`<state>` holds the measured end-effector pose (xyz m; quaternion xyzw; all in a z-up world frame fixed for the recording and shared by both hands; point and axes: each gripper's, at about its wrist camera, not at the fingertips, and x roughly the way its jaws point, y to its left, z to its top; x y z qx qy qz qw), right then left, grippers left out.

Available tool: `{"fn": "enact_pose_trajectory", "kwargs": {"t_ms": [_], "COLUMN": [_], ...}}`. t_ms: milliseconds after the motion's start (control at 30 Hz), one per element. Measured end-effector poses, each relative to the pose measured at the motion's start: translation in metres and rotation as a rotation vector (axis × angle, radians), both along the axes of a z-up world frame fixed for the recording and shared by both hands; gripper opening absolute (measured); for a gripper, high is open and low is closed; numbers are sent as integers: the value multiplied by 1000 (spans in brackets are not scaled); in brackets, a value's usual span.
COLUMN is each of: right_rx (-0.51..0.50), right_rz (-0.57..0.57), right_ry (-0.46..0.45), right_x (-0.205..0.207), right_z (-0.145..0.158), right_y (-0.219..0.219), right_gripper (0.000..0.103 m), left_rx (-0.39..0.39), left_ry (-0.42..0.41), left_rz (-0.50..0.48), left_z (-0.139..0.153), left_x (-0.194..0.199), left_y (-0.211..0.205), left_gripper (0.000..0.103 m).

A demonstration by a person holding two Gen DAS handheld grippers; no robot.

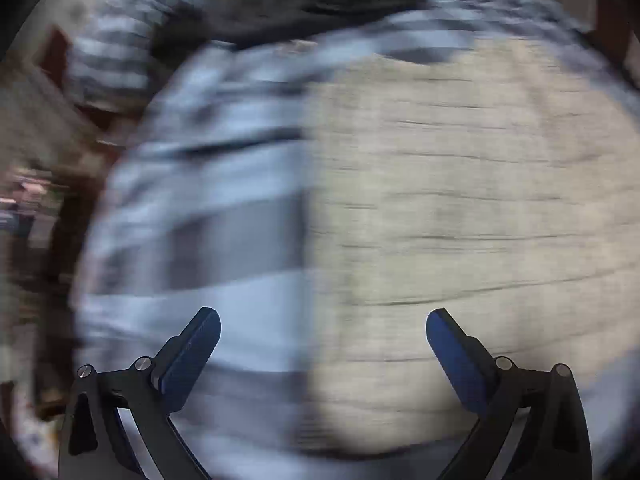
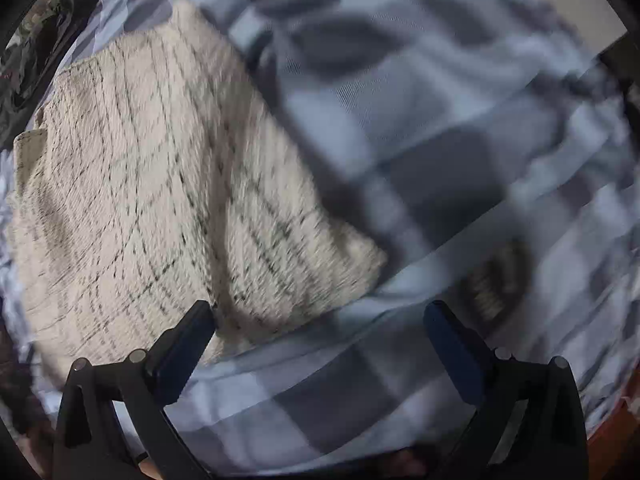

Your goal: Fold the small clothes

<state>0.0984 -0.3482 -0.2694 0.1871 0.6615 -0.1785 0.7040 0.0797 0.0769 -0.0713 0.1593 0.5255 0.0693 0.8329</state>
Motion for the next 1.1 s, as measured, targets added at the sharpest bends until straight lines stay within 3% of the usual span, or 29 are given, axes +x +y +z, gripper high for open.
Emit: {"fn": "enact_pose_trajectory", "kwargs": {"t_ms": [67, 133, 233, 300, 367, 433, 500, 667, 800, 900, 967, 1100], "right_rx": [-116, -144, 10, 127, 316, 499, 592, 597, 573, 529, 485, 453], "right_rz": [-14, -24, -27, -37, -67, -116, -173, -237, -213, -173, -160, -142], "right_ry": [-62, -130, -188, -183, -161, -136, -122, -128, -132, -137, -122, -97], "right_x": [-3, -9, -19, -40, -46, -52, -57, -54, -52, -43, -37, -28], "right_z": [21, 39, 41, 35, 19, 5, -4, -11, -8, -6, -10, -15], "right_y": [-1, -6, -14, 0, 0, 2, -2, -12, -5, 2, 4, 6], "right_gripper": [101, 101, 101, 101, 101, 101, 101, 101, 101, 98, 74, 63], "left_rx": [-2, -133, -384, -459, -432, -425, -434, -467, -532, -480, -468, -480], "left_ry": [-18, -2, 90, 181, 271, 299, 328, 357, 432, 455, 451, 420], "left_rz": [24, 54, 87, 106, 70, 43, 33, 16, 11, -9, 0, 38], "left_z": [8, 17, 2, -16, -33, -39, -45, -56, -78, -89, -92, -93], "left_x": [-7, -19, -47, -58, -60, -59, -56, -49, -47, -45, -40, -22], "left_y": [16, 41, 56, 55, 40, 30, 20, 0, -14, -30, -36, -46], "left_gripper": [103, 103, 103, 103, 103, 103, 103, 102, 98, 98, 97, 88]}}
